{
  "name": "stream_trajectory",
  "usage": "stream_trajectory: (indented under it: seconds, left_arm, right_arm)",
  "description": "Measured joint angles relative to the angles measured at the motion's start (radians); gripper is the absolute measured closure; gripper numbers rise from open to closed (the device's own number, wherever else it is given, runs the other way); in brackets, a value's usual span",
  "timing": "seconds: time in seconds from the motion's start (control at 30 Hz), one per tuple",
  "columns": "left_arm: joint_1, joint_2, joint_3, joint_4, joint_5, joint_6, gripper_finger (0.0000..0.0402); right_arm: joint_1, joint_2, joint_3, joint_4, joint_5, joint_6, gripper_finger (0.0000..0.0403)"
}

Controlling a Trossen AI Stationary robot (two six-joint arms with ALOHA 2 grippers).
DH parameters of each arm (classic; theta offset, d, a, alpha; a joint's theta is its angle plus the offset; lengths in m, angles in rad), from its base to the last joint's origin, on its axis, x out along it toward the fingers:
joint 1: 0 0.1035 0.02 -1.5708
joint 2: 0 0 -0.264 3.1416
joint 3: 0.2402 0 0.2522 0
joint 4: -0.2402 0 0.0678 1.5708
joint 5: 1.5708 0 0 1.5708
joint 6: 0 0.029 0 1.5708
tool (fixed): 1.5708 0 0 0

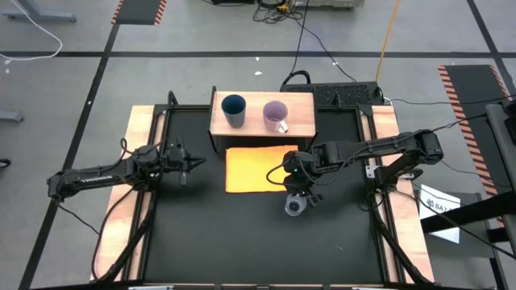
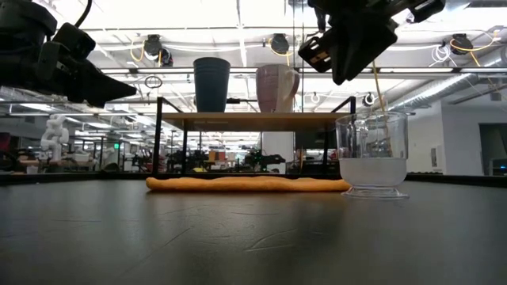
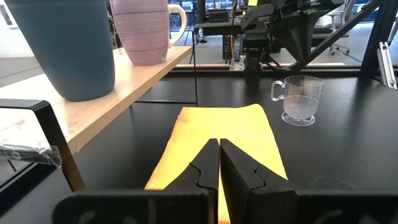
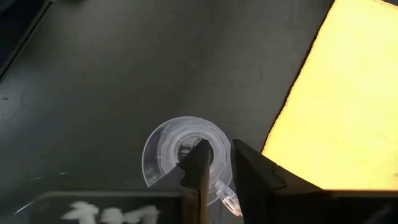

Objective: Stack small to large cups/mugs on shelf
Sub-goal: Put the transparent mug on the shelf

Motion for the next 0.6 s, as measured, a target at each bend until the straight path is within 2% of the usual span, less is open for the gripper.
stream_trajectory:
  seconds: [0.43,0.6]
  left_arm:
    - [0.000,0.000,0.000,0.000,0.000,0.002,0.0385]
    - [0.000,0.000,0.000,0.000,0.000,0.007,0.0385]
  right_arm:
    - [0.000,0.020,0.000,-0.014,0.043,0.025,0.0327]
    - [0.001,0.071,0.001,-0.045,0.086,0.026,0.0327]
